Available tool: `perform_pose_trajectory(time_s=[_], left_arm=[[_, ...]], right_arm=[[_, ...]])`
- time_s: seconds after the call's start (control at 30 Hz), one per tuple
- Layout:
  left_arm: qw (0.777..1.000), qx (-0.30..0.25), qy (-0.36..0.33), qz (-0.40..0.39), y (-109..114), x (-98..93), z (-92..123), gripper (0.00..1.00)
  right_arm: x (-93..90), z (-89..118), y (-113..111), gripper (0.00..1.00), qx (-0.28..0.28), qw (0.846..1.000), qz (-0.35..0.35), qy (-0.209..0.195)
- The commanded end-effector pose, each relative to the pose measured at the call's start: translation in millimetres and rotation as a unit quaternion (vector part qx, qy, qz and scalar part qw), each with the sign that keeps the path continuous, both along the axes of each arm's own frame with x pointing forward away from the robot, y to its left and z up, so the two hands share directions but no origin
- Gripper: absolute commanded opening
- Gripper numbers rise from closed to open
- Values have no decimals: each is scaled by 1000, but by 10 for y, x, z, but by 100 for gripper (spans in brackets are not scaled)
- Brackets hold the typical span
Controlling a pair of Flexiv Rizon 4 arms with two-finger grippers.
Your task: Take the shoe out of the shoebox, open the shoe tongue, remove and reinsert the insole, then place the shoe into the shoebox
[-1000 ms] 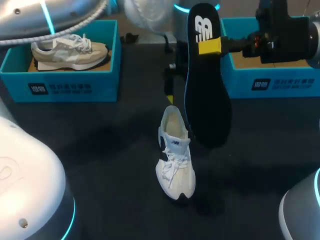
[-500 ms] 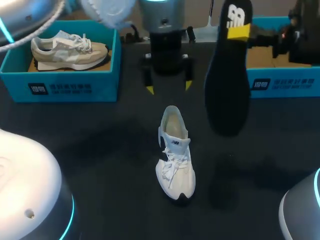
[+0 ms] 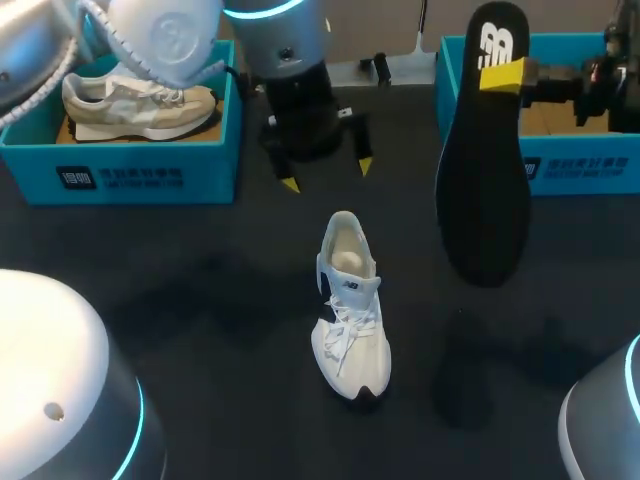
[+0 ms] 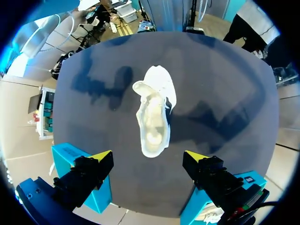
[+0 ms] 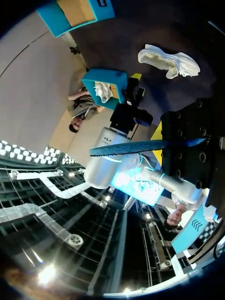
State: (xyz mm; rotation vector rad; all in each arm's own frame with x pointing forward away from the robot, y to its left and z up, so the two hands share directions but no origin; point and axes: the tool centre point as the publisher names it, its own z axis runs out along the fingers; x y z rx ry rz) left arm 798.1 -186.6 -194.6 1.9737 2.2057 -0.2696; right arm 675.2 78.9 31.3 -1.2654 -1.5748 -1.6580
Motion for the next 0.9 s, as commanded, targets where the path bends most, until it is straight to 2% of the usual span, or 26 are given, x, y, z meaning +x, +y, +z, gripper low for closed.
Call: perform_pose_trajectory(time_s=[0.03, 0.17, 0.23, 0.33, 0.5, 0.67, 0.9], left_arm=[[992, -130, -5, 7, 26, -7, 38, 100], [973, -229, -10, 15, 50, 34, 239, 100], [965, -262, -17, 17, 74, 63, 339, 100], [951, -306, -35, 25, 124, 130, 452, 100], [935, -350, -40, 43, 230, 207, 597, 100], [906, -418, -39, 55, 290, 212, 757, 100], [867, -495, -46, 41, 270, 111, 955, 100]], right_arm=[[21, -5, 20, 0, 0, 1000, 1, 1], [289, -36, -28, 0, 7, 1000, 1, 8], [415, -19, -48, 0, 23, 1000, -1, -5], [590, -43, -84, 0, 37, 999, 9, 7], [860, -133, -98, 0, 32, 997, 36, 62], [1102, -192, -51, 0, 46, 991, 55, 113], [1402, -380, 27, 0, 49, 974, 73, 209]])
